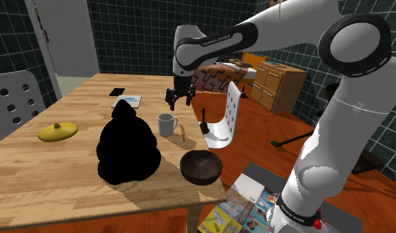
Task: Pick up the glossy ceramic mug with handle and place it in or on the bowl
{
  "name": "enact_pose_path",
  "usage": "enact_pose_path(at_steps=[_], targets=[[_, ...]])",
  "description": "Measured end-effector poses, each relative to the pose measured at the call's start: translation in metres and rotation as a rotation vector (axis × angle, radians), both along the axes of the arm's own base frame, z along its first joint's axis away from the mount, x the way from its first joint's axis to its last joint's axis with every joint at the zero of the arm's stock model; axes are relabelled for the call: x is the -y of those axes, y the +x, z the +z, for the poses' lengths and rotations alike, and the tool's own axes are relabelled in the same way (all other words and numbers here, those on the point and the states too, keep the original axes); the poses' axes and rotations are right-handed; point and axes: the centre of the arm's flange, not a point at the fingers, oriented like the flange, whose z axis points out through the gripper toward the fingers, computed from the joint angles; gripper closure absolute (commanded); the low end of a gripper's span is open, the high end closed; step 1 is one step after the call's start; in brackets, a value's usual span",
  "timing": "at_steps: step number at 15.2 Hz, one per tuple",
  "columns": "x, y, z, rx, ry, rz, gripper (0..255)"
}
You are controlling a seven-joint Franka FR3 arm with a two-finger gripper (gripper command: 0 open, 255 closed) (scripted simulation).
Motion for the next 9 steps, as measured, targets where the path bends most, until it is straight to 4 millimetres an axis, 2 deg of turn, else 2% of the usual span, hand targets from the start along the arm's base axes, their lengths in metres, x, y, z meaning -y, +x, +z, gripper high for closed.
enact_pose_path(at_steps=[1,9], targets=[[-0.002,0.006,-0.011,-0.004,-0.003,0.001,0],[-0.023,0.096,-0.075,-0.027,-0.025,0.012,0]])
